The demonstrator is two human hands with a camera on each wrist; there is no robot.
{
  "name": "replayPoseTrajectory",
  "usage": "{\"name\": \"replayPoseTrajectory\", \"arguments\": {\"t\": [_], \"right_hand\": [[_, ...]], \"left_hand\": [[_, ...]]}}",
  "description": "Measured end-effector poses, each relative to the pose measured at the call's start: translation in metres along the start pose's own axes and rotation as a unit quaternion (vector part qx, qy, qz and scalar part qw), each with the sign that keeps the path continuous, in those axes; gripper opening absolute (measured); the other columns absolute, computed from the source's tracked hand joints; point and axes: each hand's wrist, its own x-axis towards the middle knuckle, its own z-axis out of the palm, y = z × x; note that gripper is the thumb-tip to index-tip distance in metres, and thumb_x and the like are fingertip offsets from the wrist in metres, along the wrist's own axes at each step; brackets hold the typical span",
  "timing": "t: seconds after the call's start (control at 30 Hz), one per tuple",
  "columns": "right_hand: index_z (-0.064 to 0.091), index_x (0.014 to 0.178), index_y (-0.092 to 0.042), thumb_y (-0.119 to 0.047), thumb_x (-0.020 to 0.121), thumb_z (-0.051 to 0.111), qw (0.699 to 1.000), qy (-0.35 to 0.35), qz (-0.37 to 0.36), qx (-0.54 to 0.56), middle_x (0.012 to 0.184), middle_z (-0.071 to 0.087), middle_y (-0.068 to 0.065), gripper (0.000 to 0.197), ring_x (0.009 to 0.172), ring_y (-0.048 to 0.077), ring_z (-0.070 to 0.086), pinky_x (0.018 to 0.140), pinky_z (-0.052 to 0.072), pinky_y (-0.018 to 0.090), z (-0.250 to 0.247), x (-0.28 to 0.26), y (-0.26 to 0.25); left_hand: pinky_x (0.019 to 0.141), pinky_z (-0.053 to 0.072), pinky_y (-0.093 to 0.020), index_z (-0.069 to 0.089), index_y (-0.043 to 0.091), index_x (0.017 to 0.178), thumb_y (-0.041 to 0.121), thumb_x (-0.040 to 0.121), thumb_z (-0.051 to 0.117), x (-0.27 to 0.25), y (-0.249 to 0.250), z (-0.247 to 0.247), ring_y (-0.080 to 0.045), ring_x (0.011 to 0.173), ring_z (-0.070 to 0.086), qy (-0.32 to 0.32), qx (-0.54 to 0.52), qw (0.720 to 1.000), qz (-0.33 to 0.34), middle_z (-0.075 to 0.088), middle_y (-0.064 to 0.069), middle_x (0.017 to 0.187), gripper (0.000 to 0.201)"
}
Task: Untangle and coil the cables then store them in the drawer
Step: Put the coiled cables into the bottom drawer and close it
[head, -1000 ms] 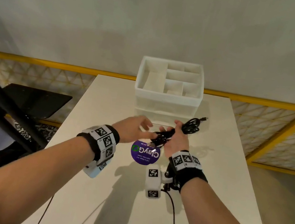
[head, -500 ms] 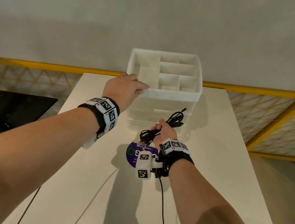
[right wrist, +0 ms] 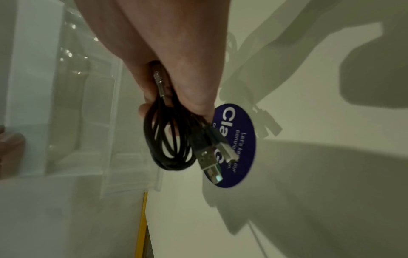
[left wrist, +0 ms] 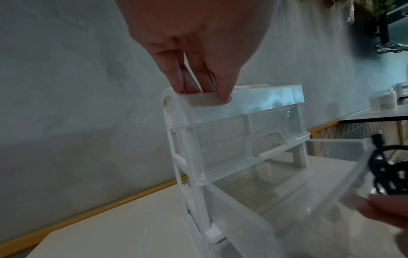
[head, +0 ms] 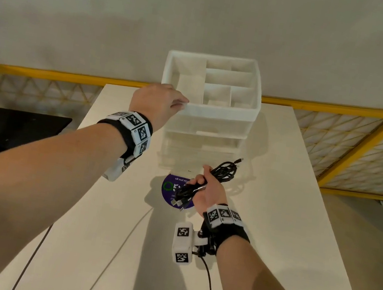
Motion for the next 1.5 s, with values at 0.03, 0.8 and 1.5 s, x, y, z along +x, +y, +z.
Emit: {"name": "replayPoseTrajectory", "arguments": {"t": [0.03, 0.8, 1.5], "right_hand": [[0.055, 0.082, -0.016, -0.018, 0.096, 0.051, 1.0, -0.009, -0.003, -0.006, 0.052, 0.037, 0.0, 0.015, 0.051, 0.018, 0.04, 0.061, 0.04, 0.03, -0.007, -0.003, 0.004], [0.052, 0.121, -0.032, -0.015, 0.096, 0.034, 0.262, -0.081, -0.28, -0.92, 0.103, 0.068, 0.001, 0.035, 0.088, 0.025, 0.06, 0.077, 0.042, 0.035, 0.062, 0.009, -0.065], [0.003, 0.148, -0.044, -0.082, 0.077, 0.01, 0.221, -0.108, -0.183, -0.952, 0.137, 0.043, 0.014, 0.081, 0.126, 0.031, 0.037, 0.101, 0.024, 0.047, 0.058, 0.047, -0.045]], "left_hand": [[0.078, 0.052, -0.039, 0.069, 0.031, 0.108, 0.04, 0.092, 0.052, 0.0, 0.0, 0.0, -0.022, 0.098, 0.062, 0.001, -0.002, 1.0, -0.003, 0.068, 0.003, 0.104, 0.026], [0.074, 0.042, -0.027, 0.07, 0.036, 0.107, 0.046, 0.09, 0.053, 0.006, -0.003, -0.004, -0.018, 0.101, 0.061, -0.015, 0.006, 1.0, 0.002, 0.068, 0.008, 0.105, 0.026], [0.076, 0.042, -0.03, 0.069, 0.036, 0.11, 0.044, 0.09, 0.054, 0.005, -0.004, -0.001, -0.02, 0.104, 0.06, -0.006, 0.007, 1.0, 0.003, 0.067, 0.005, 0.108, 0.026]]}}
